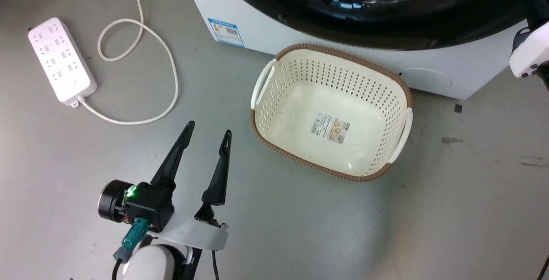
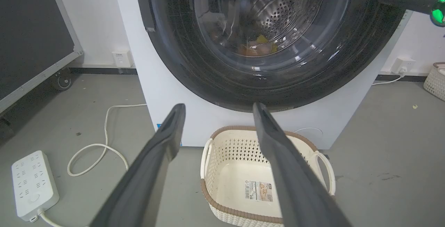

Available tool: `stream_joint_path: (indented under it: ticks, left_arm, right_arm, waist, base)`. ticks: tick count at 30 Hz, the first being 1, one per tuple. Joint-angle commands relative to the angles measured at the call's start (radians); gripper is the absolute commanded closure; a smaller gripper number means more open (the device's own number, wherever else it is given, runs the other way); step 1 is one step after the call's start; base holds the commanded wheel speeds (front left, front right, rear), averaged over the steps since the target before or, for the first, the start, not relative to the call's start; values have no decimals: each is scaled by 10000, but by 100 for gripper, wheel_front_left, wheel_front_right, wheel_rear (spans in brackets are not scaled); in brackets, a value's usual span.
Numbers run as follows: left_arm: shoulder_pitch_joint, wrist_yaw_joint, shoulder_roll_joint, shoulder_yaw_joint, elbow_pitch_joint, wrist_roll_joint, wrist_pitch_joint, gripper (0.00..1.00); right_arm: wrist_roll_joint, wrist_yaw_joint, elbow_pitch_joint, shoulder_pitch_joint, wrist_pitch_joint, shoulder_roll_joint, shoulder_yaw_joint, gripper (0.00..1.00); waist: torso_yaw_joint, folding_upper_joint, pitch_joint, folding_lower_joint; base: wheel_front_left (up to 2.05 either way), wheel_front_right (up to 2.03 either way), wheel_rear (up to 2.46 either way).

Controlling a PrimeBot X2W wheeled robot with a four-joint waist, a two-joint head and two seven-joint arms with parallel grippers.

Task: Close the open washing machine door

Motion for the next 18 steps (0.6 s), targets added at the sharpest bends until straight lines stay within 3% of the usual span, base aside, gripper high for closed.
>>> stream_joint_path:
  ticks: [1, 5, 6, 7, 18]
  left_arm:
    - [-68, -30, -23, -22, 28, 10, -53, 0]
    - [67, -30, -37, 69, 134, 16, -53, 0]
    - [110, -30, -35, 107, 160, 21, -53, 0]
    - [157, -30, -33, 167, 193, 36, -53, 0]
    - [1022, -30, 74, 523, 867, -4, -53, 0]
  right_arm:
    - [53, -111, 189, -273, -132, -164, -122, 100]
    - [68, -111, 447, 178, -305, 64, 120, 100]
    - [68, -111, 456, 326, -335, 103, 143, 62]
    - [69, -111, 449, 506, -359, 155, 129, 0]
    - [-838, -111, -2320, 4275, -392, 1076, -1454, 0]
  waist:
    - [-31, 0, -172, -1]
    - [-154, 0, -775, -1]
    - [-190, 0, -946, -1]
    - [-234, 0, -1160, -1]
    - [-944, 0, -3430, -1]
  base:
    - [0, 0, 0]
    - [0, 0, 0]
    - [0, 0, 0]
    - [0, 0, 0]
    - [0, 0, 0]
